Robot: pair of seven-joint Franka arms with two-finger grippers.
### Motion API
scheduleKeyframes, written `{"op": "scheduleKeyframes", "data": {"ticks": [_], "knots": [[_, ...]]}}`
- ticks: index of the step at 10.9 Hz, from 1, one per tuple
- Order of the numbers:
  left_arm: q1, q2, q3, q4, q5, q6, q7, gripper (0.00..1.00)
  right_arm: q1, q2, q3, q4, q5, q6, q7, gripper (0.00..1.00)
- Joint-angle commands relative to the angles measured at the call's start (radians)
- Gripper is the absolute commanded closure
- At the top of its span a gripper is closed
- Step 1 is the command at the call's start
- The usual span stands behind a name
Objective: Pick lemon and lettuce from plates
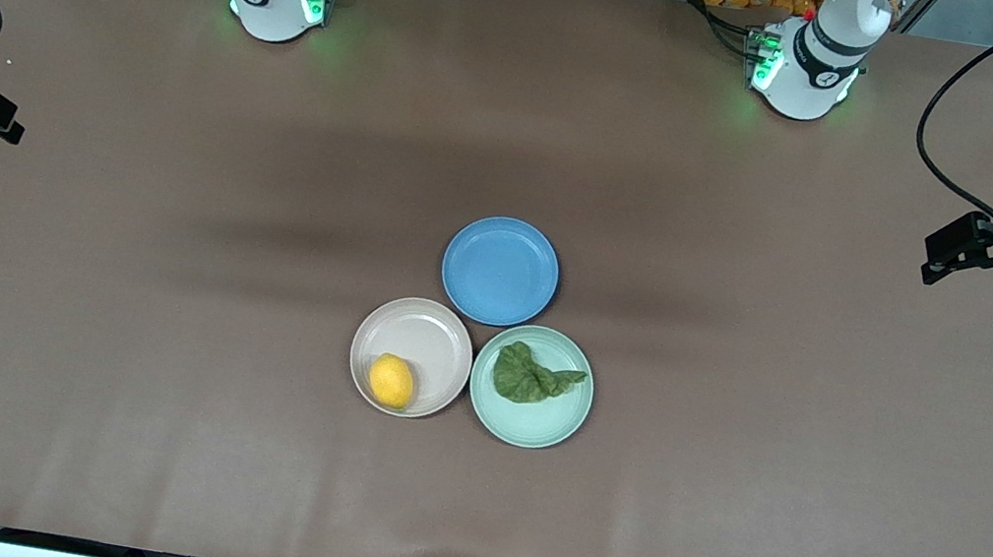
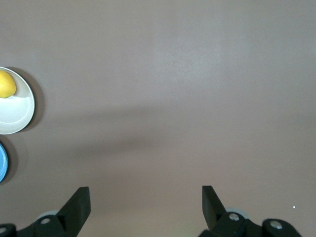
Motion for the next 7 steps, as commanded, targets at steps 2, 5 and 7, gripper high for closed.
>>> {"op": "scheduleKeyframes", "data": {"ticks": [2, 5, 7], "knots": [[0.003, -0.008, -0.005, 0.015, 0.009, -0.026, 0.022, 0.0, 0.004, -0.009, -0.003, -0.004, -0.014, -0.005, 0.012, 0.0], [0.006, -0.004, 0.004, 0.015, -0.032, -0.04, 0.026, 0.0, 0.004, -0.009, -0.003, -0.005, -0.012, -0.007, 0.012, 0.0], [-0.012, 0.007, -0.005, 0.015, -0.036, -0.038, 0.026, 0.0, 0.004, -0.009, -0.003, -0.005, -0.014, -0.007, 0.012, 0.0]]}}
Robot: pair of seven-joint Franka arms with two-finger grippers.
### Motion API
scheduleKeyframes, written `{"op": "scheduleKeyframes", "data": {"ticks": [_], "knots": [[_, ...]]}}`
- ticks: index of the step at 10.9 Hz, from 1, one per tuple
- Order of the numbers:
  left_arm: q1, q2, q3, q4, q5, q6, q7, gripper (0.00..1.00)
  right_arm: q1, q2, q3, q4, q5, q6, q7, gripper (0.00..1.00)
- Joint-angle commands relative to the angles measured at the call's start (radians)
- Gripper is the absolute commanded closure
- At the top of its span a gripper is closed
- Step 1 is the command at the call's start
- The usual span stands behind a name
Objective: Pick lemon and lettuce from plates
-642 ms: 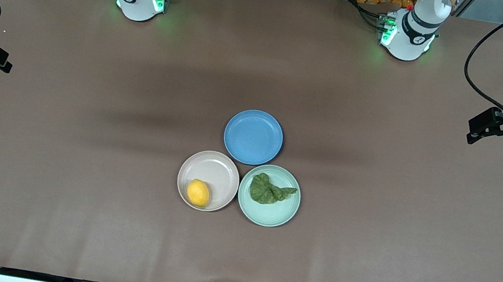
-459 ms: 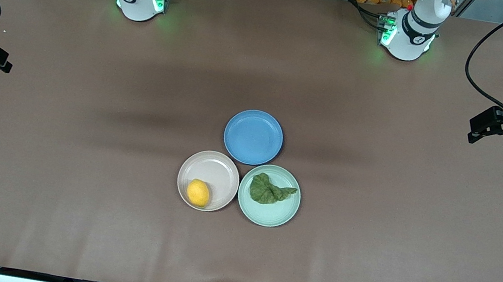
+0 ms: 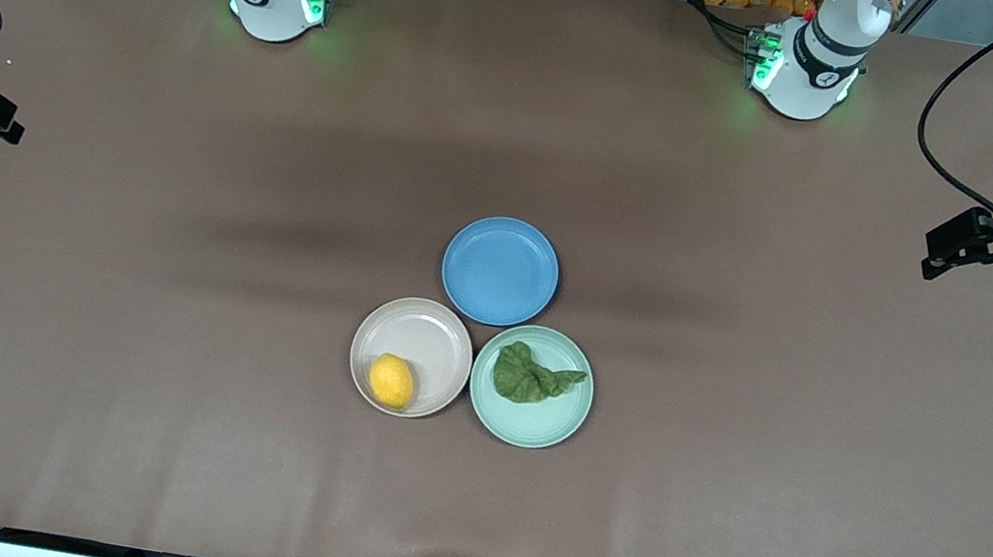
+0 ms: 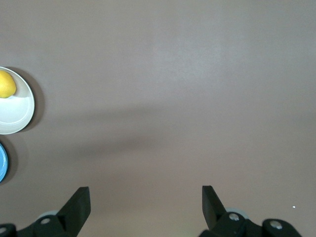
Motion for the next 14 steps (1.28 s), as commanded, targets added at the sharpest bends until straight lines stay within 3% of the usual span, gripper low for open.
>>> {"op": "scheduleKeyframes", "data": {"ticks": [1, 9, 14], "knots": [[-0.029, 0.011, -0.014, 0.01, -0.023, -0.014, 0.025, 0.0, 0.005, -0.009, -0.001, -0.005, -0.012, -0.008, 0.012, 0.0], [-0.131, 0.192, -0.073, 0.01, -0.043, 0.314, 0.029, 0.0, 0.014, -0.009, 0.001, -0.005, -0.001, -0.013, 0.022, 0.0], [-0.259, 0.359, -0.071, 0.007, -0.038, 0.587, 0.003, 0.0, 0.116, -0.008, 0.004, -0.005, 0.0, -0.016, 0.202, 0.0]]}}
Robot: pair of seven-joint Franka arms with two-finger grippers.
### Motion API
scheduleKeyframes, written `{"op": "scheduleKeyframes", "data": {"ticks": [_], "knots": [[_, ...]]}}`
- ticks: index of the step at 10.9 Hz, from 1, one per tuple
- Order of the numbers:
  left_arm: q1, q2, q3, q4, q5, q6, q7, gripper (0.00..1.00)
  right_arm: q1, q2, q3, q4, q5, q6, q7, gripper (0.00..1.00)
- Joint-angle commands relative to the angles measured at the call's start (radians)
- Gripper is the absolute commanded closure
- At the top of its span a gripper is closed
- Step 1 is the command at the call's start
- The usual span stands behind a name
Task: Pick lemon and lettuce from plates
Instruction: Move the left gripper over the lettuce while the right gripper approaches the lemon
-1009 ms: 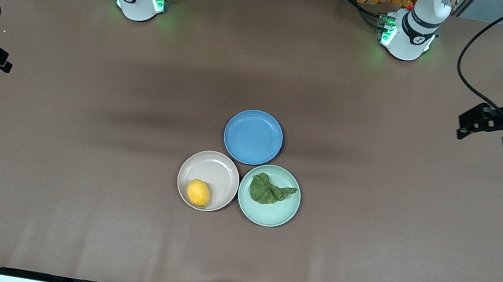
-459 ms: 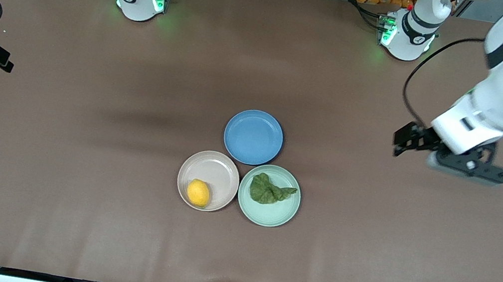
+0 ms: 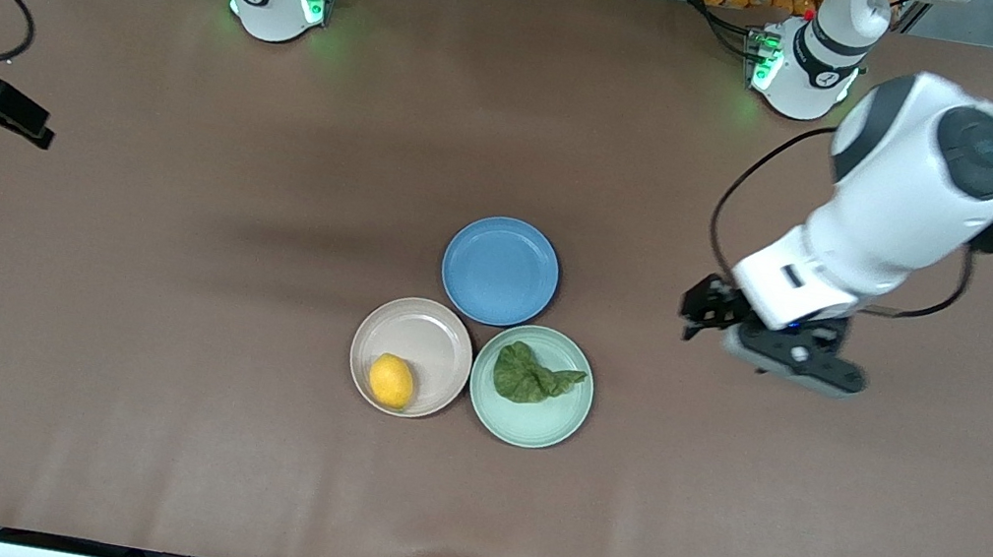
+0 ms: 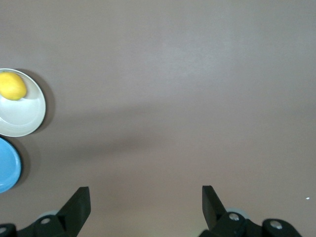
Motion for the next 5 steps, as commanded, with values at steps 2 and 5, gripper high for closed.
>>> {"op": "scheduleKeyframes", "data": {"ticks": [2, 5], "knots": [[-0.086, 0.164, 0.007, 0.014, -0.005, 0.202, -0.019, 0.0, 0.109, -0.005, 0.0, -0.004, -0.001, 0.002, 0.143, 0.0], [-0.123, 0.25, 0.009, 0.012, 0.018, 0.308, -0.02, 0.0, 0.166, 0.007, 0.001, -0.001, 0.002, 0.005, 0.185, 0.0]]}}
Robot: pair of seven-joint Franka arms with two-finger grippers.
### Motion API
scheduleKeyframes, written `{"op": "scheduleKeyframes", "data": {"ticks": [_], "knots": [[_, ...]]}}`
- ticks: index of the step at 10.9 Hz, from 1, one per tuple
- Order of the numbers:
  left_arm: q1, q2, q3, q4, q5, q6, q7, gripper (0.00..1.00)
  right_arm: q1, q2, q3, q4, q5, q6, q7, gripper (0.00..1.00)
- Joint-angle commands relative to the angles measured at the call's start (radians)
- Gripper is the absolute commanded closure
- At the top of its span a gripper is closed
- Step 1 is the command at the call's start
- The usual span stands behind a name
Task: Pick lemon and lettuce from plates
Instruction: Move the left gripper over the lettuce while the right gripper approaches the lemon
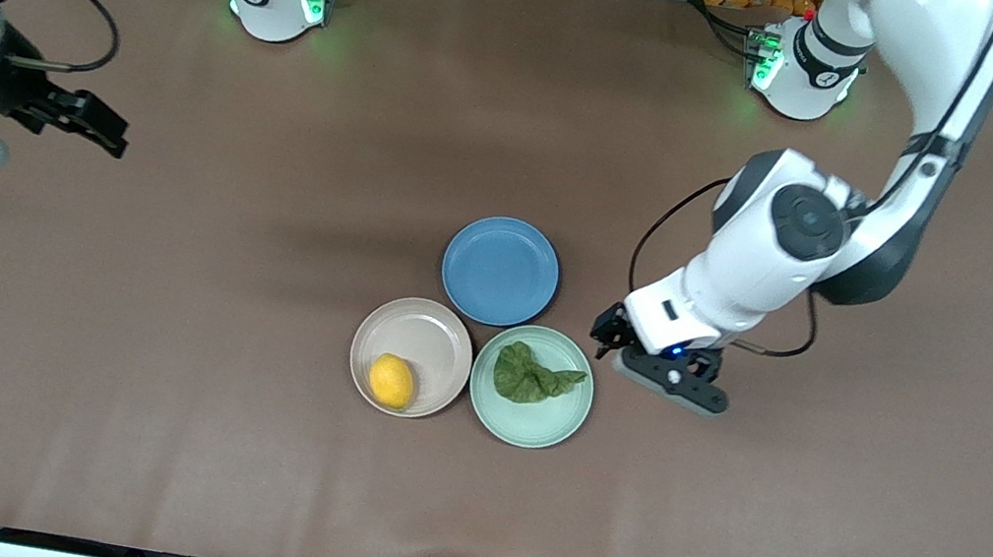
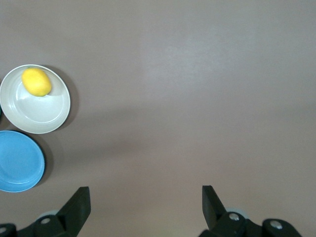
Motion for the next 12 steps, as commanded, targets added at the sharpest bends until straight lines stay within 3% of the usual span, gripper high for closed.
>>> {"op": "scheduleKeyframes", "data": {"ticks": [1, 3, 6, 10, 12], "knots": [[-0.044, 0.096, 0.011, 0.019, 0.032, 0.132, -0.011, 0.0, 0.035, 0.012, -0.003, 0.0, 0.034, 0.014, 0.032, 0.0], [-0.07, 0.164, 0.011, 0.019, 0.083, 0.244, -0.017, 0.0, 0.045, 0.03, -0.003, 0.0, 0.097, 0.07, 0.035, 0.0], [-0.108, 0.23, 0.018, 0.016, 0.091, 0.337, -0.049, 0.0, 0.12, 0.079, -0.003, 0.008, 0.105, 0.144, 0.147, 0.0], [-0.113, 0.277, 0.018, 0.014, 0.127, 0.367, -0.047, 0.0, 0.198, 0.148, -0.003, 0.008, 0.12, 0.205, 0.17, 0.0], [-0.114, 0.288, 0.018, 0.013, 0.127, 0.367, -0.054, 0.0, 0.203, 0.18, -0.003, 0.009, 0.18, 0.262, 0.17, 0.0]]}}
